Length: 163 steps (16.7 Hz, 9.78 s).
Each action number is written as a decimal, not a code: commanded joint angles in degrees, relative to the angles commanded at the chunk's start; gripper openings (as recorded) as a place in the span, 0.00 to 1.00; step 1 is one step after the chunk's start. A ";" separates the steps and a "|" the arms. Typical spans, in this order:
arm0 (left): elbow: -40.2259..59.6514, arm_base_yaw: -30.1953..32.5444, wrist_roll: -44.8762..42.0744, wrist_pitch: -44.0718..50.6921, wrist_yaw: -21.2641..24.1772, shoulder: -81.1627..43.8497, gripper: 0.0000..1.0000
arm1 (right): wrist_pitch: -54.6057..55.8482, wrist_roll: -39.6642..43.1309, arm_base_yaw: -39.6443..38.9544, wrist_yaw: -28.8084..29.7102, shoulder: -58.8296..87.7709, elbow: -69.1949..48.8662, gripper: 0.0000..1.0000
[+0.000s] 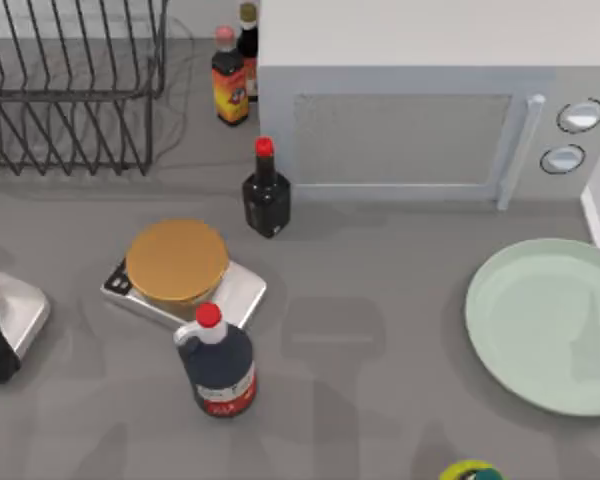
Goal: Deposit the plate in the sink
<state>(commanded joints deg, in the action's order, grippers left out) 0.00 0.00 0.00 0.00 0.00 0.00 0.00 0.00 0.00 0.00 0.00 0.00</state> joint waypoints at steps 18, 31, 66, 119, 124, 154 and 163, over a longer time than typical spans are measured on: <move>0.00 0.00 0.00 0.00 0.00 0.00 1.00 | 0.00 0.00 0.00 0.00 0.00 0.00 1.00; 0.00 0.00 0.00 0.00 0.00 0.00 1.00 | -11.36 -5.10 -4.94 0.01 16.90 -14.60 1.00; 0.00 0.00 0.00 0.00 0.00 0.00 1.00 | -43.79 -28.51 -27.71 0.05 116.34 -70.54 1.00; 0.00 0.00 0.00 0.00 0.00 0.00 1.00 | -101.23 -27.79 -26.22 0.61 114.13 -131.12 0.00; 0.00 0.00 0.00 0.00 0.00 0.00 1.00 | -101.26 -27.57 -25.54 0.83 113.61 -131.69 0.00; 0.00 0.00 0.00 0.00 0.00 0.00 1.00 | -100.80 3.34 4.75 0.56 155.41 -166.48 0.60; 0.00 0.00 0.00 0.00 0.00 0.00 1.00 | -100.80 3.34 4.75 0.56 155.41 -166.48 1.00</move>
<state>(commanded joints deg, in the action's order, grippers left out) 0.00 0.00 0.00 0.00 0.00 0.00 -100.80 3.34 4.75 0.56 155.41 -166.48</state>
